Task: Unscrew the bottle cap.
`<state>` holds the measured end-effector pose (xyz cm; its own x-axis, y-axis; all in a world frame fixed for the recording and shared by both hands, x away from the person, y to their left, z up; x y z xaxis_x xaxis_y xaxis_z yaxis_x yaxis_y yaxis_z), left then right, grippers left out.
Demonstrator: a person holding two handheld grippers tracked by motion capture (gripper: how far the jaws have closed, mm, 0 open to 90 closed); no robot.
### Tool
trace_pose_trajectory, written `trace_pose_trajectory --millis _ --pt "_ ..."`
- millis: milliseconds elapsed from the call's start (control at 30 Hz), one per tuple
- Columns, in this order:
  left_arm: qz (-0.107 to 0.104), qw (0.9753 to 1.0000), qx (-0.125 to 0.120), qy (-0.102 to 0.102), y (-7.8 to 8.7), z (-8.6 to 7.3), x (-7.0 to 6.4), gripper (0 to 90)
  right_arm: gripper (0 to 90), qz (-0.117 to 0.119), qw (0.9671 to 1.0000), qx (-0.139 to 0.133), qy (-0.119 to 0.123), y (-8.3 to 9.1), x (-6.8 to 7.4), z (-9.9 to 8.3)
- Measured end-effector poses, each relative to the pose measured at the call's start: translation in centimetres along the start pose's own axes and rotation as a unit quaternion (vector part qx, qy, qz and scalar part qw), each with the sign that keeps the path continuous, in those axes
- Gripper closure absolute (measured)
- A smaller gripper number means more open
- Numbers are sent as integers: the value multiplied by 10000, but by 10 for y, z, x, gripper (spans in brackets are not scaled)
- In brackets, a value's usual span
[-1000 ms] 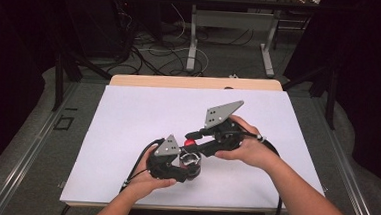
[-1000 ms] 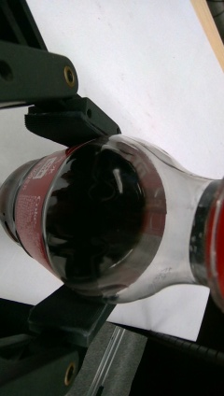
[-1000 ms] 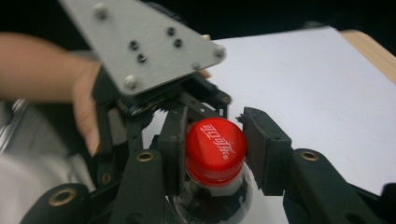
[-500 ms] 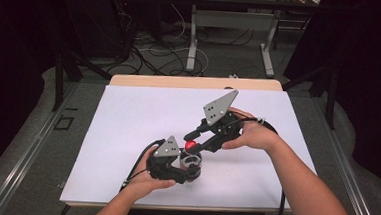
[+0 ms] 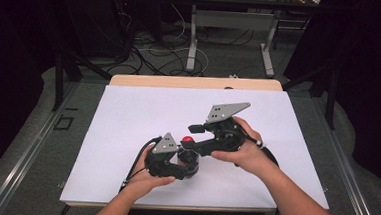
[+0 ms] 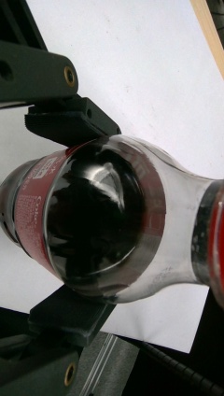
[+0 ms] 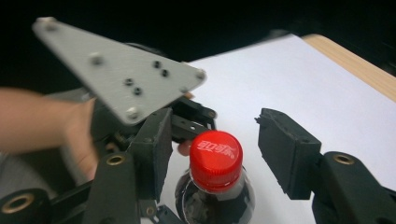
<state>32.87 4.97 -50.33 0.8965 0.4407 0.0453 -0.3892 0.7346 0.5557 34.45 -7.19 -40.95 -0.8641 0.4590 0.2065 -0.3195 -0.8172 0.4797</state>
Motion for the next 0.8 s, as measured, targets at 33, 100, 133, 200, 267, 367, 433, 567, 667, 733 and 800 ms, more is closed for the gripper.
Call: trace_pose_trajectory --millis 33,100,133,200,267,367,433,567,667,733,800 --pt "68 10000 -6 47 0 0 1 298 445 -148 9997 -97 -159 -1 3 -1" --pt "67 10000 11 45 1 0 1 298 460 -456 9982 -229 -318 -1 7 -4" --pt "94 9999 -59 105 0 0 1 298 465 -558 9975 -280 -344 -2 9 -4" --pt "68 9999 -37 103 0 0 0 298 491 -668 9966 -273 -396 -3 13 -6" --pt "77 9999 -53 98 0 0 0 298 503 -782 9957 -296 -399 -7 14 -8" --pt "108 9999 -86 95 0 1 0 298 513 -918 9944 -323 -420 -10 13 -9" --pt "37 9999 -26 119 0 0 -1 298 512 -908 9942 -361 -453 -12 13 -10" --pt "64 10000 -29 63 0 1 0 298 509 -975 9933 -449 -419 -17 12 -11" --pt "73 9999 -55 75 1 1 0 298 536 -1028 9934 -348 -383 -19 9 -13" --pt "88 9999 -63 85 1 1 1 298 539 -1002 9934 -400 -398 -18 8 -13" --pt "115 9999 -72 88 1 1 2 298 546 -983 9938 -375 -374 -17 7 -14"
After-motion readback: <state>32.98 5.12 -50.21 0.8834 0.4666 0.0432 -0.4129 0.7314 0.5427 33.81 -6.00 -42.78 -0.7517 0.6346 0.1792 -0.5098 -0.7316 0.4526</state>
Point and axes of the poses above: each handheld gripper's, and its own axes: y roughly backward along the jaws, z roughly out of its top, x roughly to its left, the point moved 5 cm from there along -y, roughly forward along the jaws, and after that the axes turned 8 degrees about -y, right-handed, at the moved point
